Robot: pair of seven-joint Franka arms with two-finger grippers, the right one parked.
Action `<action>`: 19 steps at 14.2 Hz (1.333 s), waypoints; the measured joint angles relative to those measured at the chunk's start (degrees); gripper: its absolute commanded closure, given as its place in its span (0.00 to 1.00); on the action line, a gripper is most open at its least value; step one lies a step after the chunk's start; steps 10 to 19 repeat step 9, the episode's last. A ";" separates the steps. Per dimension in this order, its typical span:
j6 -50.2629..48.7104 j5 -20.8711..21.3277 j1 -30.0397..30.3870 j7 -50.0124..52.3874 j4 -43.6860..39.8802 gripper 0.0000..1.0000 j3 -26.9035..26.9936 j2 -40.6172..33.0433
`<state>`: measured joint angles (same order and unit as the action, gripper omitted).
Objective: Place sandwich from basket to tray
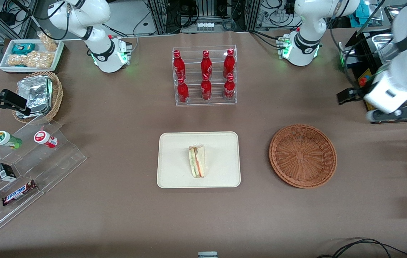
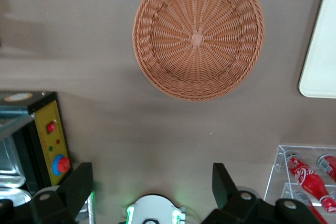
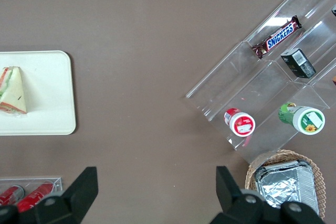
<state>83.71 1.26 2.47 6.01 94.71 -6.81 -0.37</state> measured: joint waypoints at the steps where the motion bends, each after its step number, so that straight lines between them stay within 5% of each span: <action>1: 0.05 -0.08 0.74 -2.40 -0.61 0.00 -0.02 -0.41; 9: 6.45 -0.55 -1.66 -10.00 -3.72 0.00 5.25 0.15; 19: 6.45 -0.55 -1.66 -10.00 -3.72 0.00 5.25 0.15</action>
